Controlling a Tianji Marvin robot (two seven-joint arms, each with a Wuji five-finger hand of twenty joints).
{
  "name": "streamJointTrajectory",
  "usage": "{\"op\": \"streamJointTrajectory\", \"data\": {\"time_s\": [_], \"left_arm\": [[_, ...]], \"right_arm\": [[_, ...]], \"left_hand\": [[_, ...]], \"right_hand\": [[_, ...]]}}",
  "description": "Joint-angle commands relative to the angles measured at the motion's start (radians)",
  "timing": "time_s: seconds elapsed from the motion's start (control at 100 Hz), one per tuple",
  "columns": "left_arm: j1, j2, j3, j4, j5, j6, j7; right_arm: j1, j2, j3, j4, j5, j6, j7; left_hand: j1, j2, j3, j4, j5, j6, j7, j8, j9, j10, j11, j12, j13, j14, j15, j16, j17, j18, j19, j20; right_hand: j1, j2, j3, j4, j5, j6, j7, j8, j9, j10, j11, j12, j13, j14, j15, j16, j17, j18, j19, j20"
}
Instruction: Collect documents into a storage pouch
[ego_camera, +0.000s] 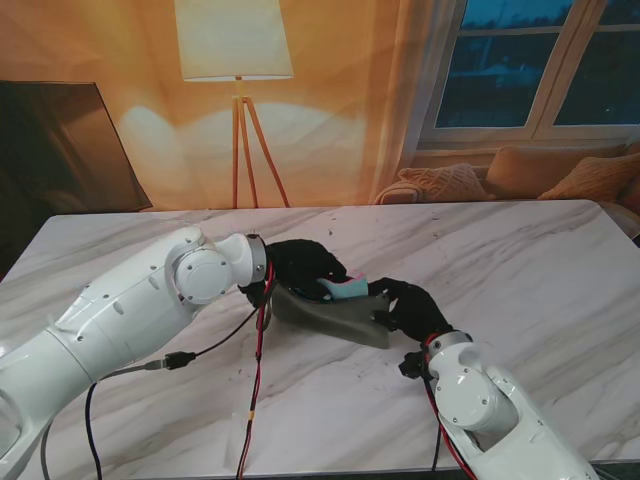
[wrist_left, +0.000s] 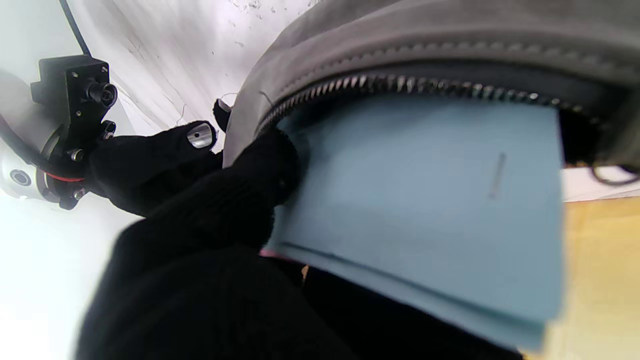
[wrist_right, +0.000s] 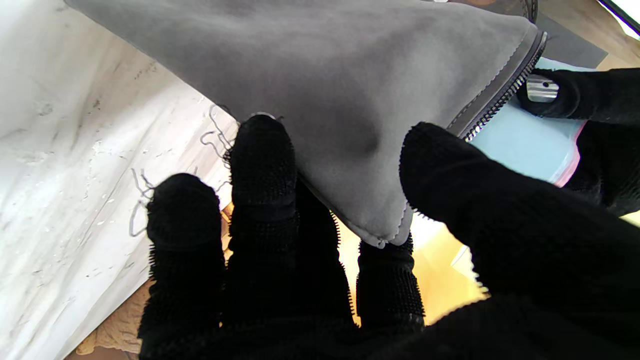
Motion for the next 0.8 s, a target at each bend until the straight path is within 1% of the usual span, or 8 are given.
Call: {"op": "streamJointTrajectory", "data": {"time_s": [0.0,0.12,0.29,0.38,0.44,0.54,0.66,0.79], "left_arm": [[0.015,0.003,-0.019,-0.014,0.023,0.000,-0.014],[0.058,0.017,-0.078,-0.065,0.064,0.025,-0.010],[0.112,0.030,-0.155,-0.127,0.135,0.035,0.013],[0.139,0.029,-0.188,-0.145,0.162,0.043,0.042],[0.153,0.026,-0.202,-0.149,0.180,0.046,0.070],[0.167,0.024,-0.216,-0.152,0.201,0.050,0.096],[0.182,0.022,-0.229,-0.152,0.215,0.054,0.119],[0.187,0.027,-0.237,-0.159,0.213,0.056,0.103]], "right_arm": [[-0.007,-0.001,0.001,-0.001,-0.001,0.001,0.015],[-0.008,-0.001,0.001,-0.003,-0.001,0.004,0.016],[-0.008,-0.001,-0.002,-0.005,0.002,0.006,0.018],[-0.009,-0.001,-0.003,-0.006,0.003,0.006,0.018],[-0.009,-0.001,-0.003,-0.007,0.002,0.006,0.018],[-0.009,0.000,-0.003,-0.008,0.003,0.007,0.021],[-0.010,0.000,-0.003,-0.009,0.004,0.009,0.022],[-0.010,0.000,-0.003,-0.011,0.005,0.010,0.024]], "left_hand": [[-0.040,-0.015,0.070,-0.014,-0.023,0.001,-0.031,-0.002,-0.042,0.022,-0.075,-0.053,-0.049,0.066,-0.058,-0.030,-0.025,-0.026,-0.004,-0.015],[-0.095,-0.017,0.091,-0.005,-0.062,0.001,-0.113,0.017,-0.138,0.031,-0.164,-0.159,-0.133,0.091,-0.162,-0.059,-0.101,-0.011,-0.079,-0.009],[-0.164,0.034,0.110,0.031,-0.099,-0.003,-0.211,0.034,-0.259,0.017,-0.243,-0.205,-0.241,0.094,-0.278,-0.086,-0.209,-0.016,-0.174,-0.028],[-0.093,-0.006,0.098,0.000,-0.068,-0.025,-0.186,0.062,-0.255,0.015,-0.235,-0.201,-0.247,0.089,-0.294,-0.082,-0.215,-0.018,-0.182,-0.025],[-0.040,-0.029,0.096,-0.023,-0.033,-0.041,-0.110,0.044,-0.205,0.015,-0.221,-0.083,-0.231,0.080,-0.276,-0.071,-0.202,-0.018,-0.174,-0.021],[-0.004,-0.039,0.107,-0.036,0.013,-0.050,-0.038,0.029,-0.116,0.004,-0.161,0.056,-0.180,0.065,-0.191,-0.038,-0.151,-0.023,-0.134,-0.017],[0.017,-0.047,0.116,-0.044,0.051,-0.051,0.023,0.003,-0.063,-0.007,-0.074,0.140,-0.130,0.050,-0.073,0.016,-0.112,-0.028,-0.091,-0.007],[0.010,-0.058,0.134,-0.046,0.075,-0.036,0.065,-0.023,-0.023,0.008,0.072,0.155,-0.053,0.033,0.058,0.063,-0.050,-0.031,-0.024,0.017]], "right_hand": [[0.004,-0.009,0.041,0.035,0.017,0.044,0.004,0.005,0.026,-0.014,0.015,-0.005,0.030,-0.025,0.017,0.006,0.011,-0.014,0.017,0.006],[0.003,-0.009,0.041,0.035,0.016,0.044,0.004,0.005,0.025,-0.013,0.014,-0.006,0.030,-0.025,0.017,0.006,0.010,-0.015,0.017,0.005],[-0.002,-0.008,0.041,0.035,0.016,0.044,0.003,0.005,0.021,-0.013,0.012,-0.006,0.025,-0.024,0.015,0.005,0.008,-0.016,0.016,0.004],[-0.004,-0.006,0.040,0.035,0.016,0.043,0.003,0.005,0.021,-0.012,0.012,-0.006,0.025,-0.024,0.015,0.006,0.007,-0.016,0.016,0.003],[-0.004,-0.006,0.039,0.035,0.017,0.043,0.003,0.005,0.022,-0.015,0.012,-0.006,0.025,-0.024,0.015,0.006,0.006,-0.015,0.015,0.003],[-0.011,-0.005,0.037,0.034,0.015,0.042,0.002,0.004,0.019,-0.015,0.010,-0.007,0.022,-0.023,0.013,0.005,0.003,-0.016,0.014,0.003],[-0.013,-0.003,0.036,0.034,0.016,0.041,0.001,0.004,0.018,-0.016,0.009,-0.007,0.020,-0.023,0.013,0.005,0.000,-0.015,0.015,0.004],[-0.015,-0.003,0.035,0.034,0.016,0.041,0.001,0.004,0.016,-0.015,0.008,-0.007,0.018,-0.022,0.012,0.005,-0.001,-0.015,0.014,0.004]]}}
